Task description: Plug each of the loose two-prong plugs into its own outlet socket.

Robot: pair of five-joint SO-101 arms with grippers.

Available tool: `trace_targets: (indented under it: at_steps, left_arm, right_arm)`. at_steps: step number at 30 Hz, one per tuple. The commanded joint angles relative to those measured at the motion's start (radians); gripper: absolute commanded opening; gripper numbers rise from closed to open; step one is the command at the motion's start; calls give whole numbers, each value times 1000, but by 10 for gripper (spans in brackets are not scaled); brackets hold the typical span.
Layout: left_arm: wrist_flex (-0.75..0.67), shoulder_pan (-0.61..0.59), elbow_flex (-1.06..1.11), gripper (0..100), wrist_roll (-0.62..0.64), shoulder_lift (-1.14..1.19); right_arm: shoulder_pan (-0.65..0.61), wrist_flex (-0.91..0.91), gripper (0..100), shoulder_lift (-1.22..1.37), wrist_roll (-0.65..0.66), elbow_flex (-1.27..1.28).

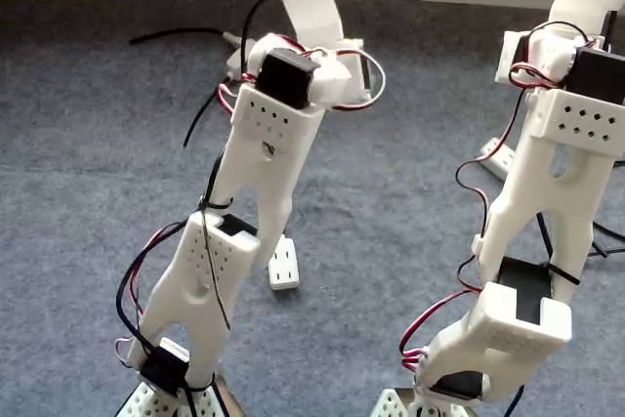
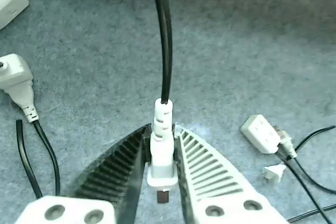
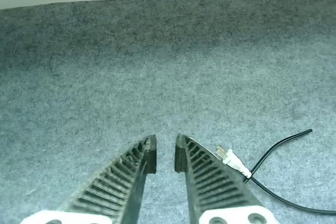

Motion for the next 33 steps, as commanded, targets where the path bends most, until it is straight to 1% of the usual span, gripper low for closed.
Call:
trace_targets:
  at_steps: [1, 3, 5, 12, 16, 18, 21, 22, 24, 28, 30, 33]
  left_arm:
    - [12, 10, -38, 6, 51, -200]
    - [14, 2, -38, 6, 109, -255]
    - [14, -4, -38, 6, 135, -311]
    - [15, -7, -36, 6, 135, -449]
    - [20, -8, 21, 6, 133, -527]
    - [20, -12, 97, 6, 133, -598]
    - [15, -58, 252, 6, 138, -746]
    - [15, -77, 314, 6, 140, -799]
    - [14, -127, 426, 6, 167, -891]
    - [14, -213, 644, 6, 302, -1012]
    - [3, -220, 739, 6, 315, -1036]
    - [-69, -222, 878, 6, 315, -1052]
  right_arm:
    - [-25, 1, 80, -24, -3, -48]
    - [-51, 15, 80, -24, -3, -48]
    - [-74, 30, 80, -28, -3, -48]
    - [-96, 58, 77, -94, -3, -44]
    - [-145, 94, 77, -119, 0, -41]
    - [-185, 131, 69, -122, 61, -42]
    - [-259, 191, 8, -120, 180, -42]
    - [-280, 208, 5, -120, 201, -42]
    - [-315, 237, 8, -122, 210, -45]
    - [-377, 274, 8, -124, 213, -45]
    - [-401, 282, 8, -124, 213, -45]
    - [-424, 286, 8, -131, 210, -45]
